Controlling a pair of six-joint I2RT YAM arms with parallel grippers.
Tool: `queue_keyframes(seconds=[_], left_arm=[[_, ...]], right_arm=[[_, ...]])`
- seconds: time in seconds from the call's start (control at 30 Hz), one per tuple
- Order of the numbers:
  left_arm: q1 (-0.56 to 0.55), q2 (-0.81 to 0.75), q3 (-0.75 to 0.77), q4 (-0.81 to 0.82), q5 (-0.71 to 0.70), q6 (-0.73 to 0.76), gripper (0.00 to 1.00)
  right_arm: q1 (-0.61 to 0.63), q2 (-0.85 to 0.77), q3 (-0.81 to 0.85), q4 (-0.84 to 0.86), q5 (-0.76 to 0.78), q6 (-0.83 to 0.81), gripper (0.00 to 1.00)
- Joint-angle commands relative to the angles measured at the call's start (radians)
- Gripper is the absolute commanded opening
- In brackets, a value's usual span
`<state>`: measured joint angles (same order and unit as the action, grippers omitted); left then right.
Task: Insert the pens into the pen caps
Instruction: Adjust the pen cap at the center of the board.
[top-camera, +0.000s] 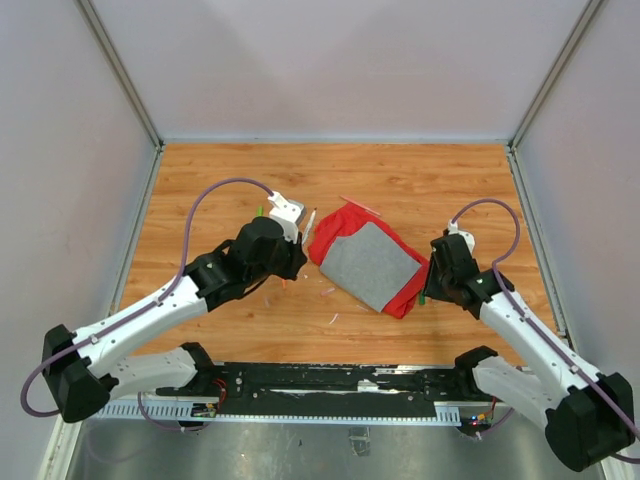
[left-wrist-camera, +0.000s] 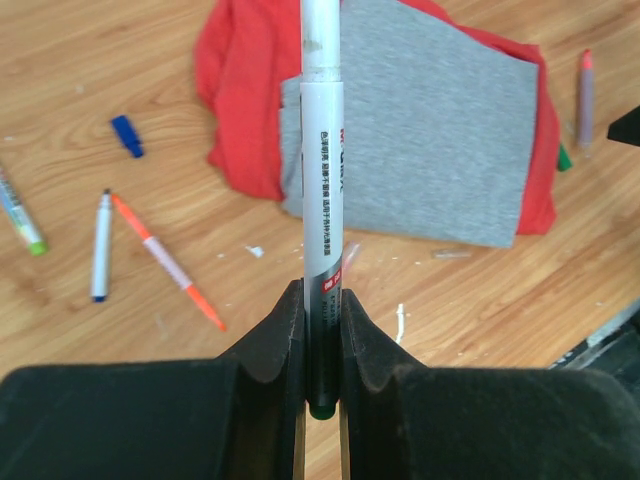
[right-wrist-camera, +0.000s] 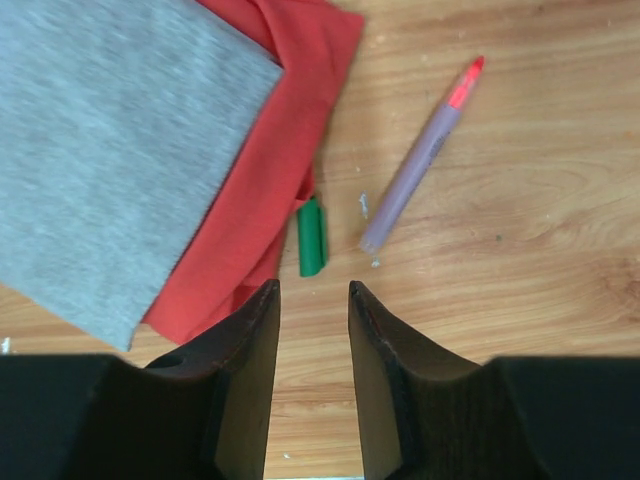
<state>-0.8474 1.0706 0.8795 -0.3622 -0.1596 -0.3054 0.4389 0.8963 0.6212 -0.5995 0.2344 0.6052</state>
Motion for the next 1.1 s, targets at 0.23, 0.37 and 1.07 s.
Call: queue_keyframes(seconds=[0.23,0.37,1.07], left_arm=[[0.002,-0.101,0.036,-0.182,-0.175,0.074,0.01],[0.002,-0.117,0.027,-0.200,-0.196,0.072,0.00],[0.001,-0.164,0.009,-0.230,-0.247,0.069,0.00]], right_arm=[[-0.087,0.218,-0.005,0.045,-0.194,-0.122,0.29],[-0.088,0.274,0.004,0.073,-0.179,-0.128,0.29],[-0.106,0.388,0.037,0.114,-0.151,-0.145,0.12]])
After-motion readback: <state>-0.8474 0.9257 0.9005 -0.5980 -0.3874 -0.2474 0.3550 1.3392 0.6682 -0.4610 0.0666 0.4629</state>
